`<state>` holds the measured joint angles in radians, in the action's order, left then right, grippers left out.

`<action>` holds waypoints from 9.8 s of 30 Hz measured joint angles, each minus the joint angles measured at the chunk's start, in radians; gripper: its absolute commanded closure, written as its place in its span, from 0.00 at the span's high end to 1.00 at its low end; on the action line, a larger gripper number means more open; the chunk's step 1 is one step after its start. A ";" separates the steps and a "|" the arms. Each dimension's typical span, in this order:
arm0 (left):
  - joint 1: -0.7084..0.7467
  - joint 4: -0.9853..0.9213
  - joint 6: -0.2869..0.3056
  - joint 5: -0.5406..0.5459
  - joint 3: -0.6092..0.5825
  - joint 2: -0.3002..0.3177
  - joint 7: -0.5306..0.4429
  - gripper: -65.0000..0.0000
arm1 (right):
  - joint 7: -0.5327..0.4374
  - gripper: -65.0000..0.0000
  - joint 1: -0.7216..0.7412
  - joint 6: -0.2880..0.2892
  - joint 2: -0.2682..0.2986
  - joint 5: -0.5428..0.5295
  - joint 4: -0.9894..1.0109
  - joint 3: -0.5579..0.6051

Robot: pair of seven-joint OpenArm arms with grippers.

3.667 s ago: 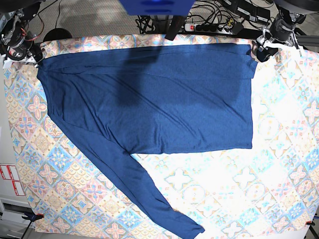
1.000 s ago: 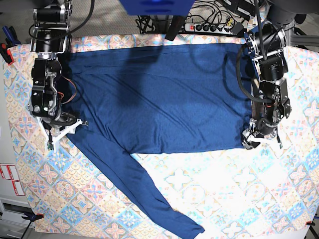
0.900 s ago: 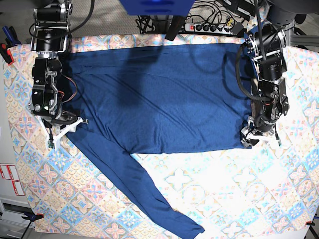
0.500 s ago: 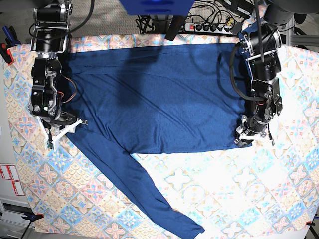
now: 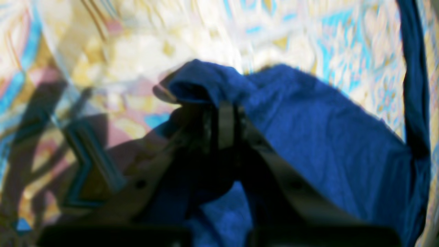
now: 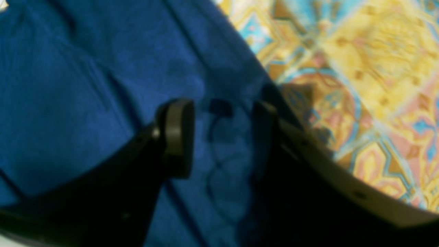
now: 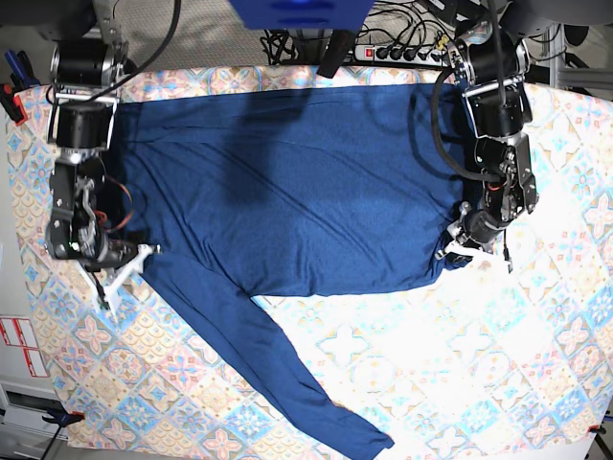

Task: Fold the T-shirt properly
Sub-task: 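Grasp the shirt's side edges with both grippers, then fold the grasped side edges toward the collar with both grippers, then grasp the sleeve near the right gripper with the right gripper, then pull the sleeve with the right gripper up along the folded body, then reach the left gripper toward the other sleeve and grasp it, then lay the grasped sleeve back along the body with the left gripper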

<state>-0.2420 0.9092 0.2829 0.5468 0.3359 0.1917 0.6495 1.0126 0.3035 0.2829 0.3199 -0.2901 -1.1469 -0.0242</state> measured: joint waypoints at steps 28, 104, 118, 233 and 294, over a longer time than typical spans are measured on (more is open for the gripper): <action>0.056 0.047 0.002 0.006 0.002 0.002 -0.010 0.00 | -0.520 0.13 0.209 0.134 0.066 -0.003 0.607 0.373; 0.619 0.652 0.003 0.007 -0.003 0.110 0.146 0.54 | -0.021 0.37 -0.463 0.312 0.088 0.018 -0.484 -0.277; 0.614 0.655 -0.002 0.006 0.069 0.054 0.132 0.64 | -0.130 0.39 -0.018 0.319 0.053 0.001 -0.024 0.080; 0.447 0.792 -0.002 0.215 0.004 0.011 0.190 0.64 | -0.054 0.12 -0.710 0.319 0.048 0.023 -0.737 0.360; -0.159 -0.252 0.003 -0.086 -0.798 -0.341 -0.190 0.00 | -0.155 0.19 -0.768 0.323 0.035 0.002 -0.785 -0.092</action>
<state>-0.4015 0.6571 0.2859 0.4606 -0.4618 -0.1497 0.4591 0.8574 -0.4648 0.6056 0.3550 -0.2882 -1.9320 -0.1162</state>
